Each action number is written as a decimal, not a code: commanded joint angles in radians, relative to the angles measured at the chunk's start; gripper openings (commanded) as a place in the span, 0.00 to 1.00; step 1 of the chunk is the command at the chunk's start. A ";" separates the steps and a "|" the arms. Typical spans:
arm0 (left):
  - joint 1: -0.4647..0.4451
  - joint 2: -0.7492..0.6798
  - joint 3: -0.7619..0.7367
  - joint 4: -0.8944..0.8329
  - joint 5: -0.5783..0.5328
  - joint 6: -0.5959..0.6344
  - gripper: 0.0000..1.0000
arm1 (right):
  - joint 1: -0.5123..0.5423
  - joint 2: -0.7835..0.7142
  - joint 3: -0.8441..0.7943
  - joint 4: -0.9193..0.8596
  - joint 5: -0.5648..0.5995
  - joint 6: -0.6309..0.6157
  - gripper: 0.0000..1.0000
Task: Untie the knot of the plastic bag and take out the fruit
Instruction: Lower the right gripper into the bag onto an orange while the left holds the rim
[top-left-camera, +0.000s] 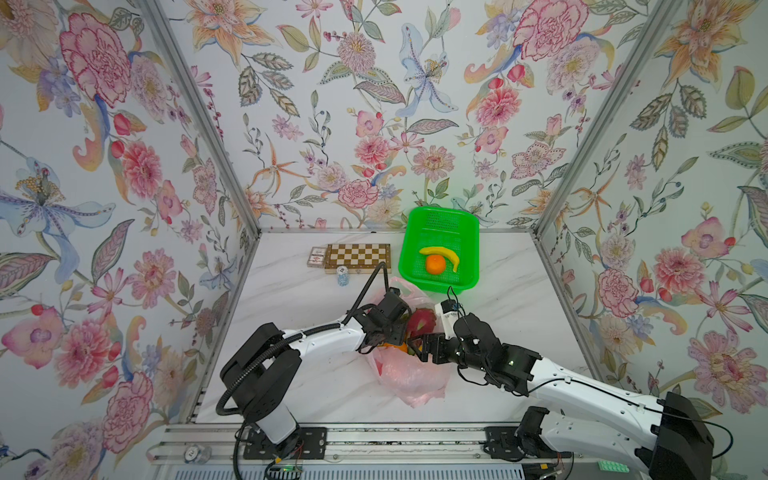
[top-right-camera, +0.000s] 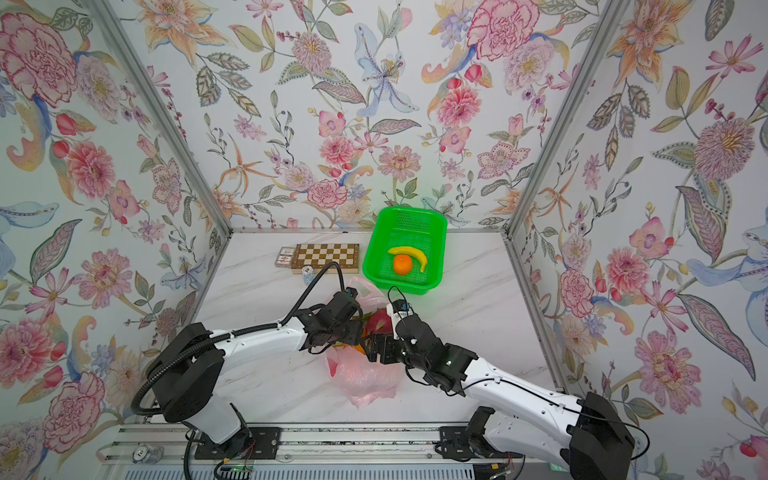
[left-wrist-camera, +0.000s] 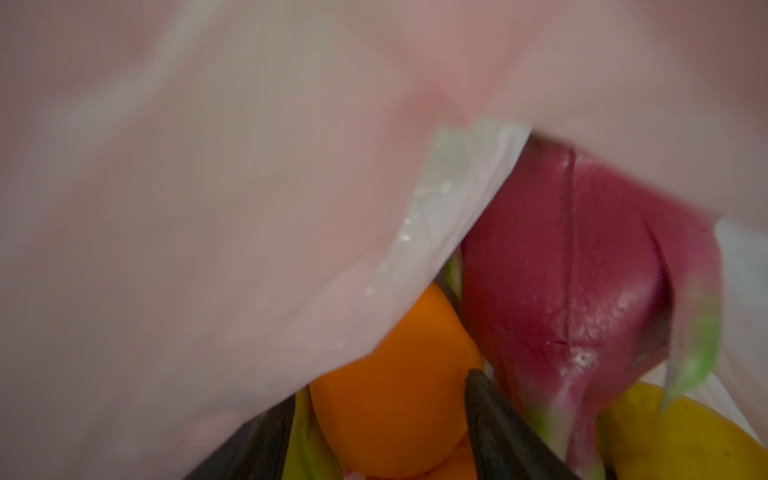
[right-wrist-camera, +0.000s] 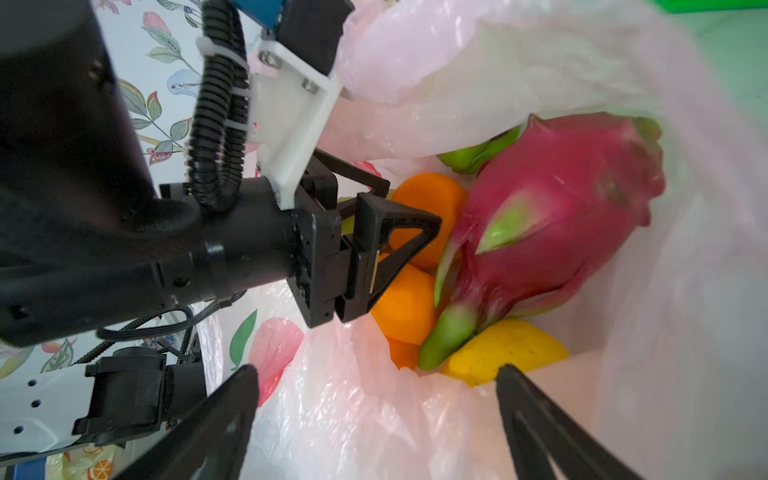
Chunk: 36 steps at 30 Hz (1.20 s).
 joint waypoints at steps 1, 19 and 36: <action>0.005 0.034 0.034 -0.023 -0.032 0.025 0.69 | -0.010 -0.003 0.003 0.013 -0.016 0.010 0.91; 0.007 0.075 0.030 0.039 0.040 0.046 0.55 | -0.027 -0.007 -0.018 0.016 -0.015 0.040 0.91; 0.010 -0.133 -0.078 0.142 0.158 0.100 0.40 | -0.046 -0.026 -0.015 0.068 -0.023 0.071 0.93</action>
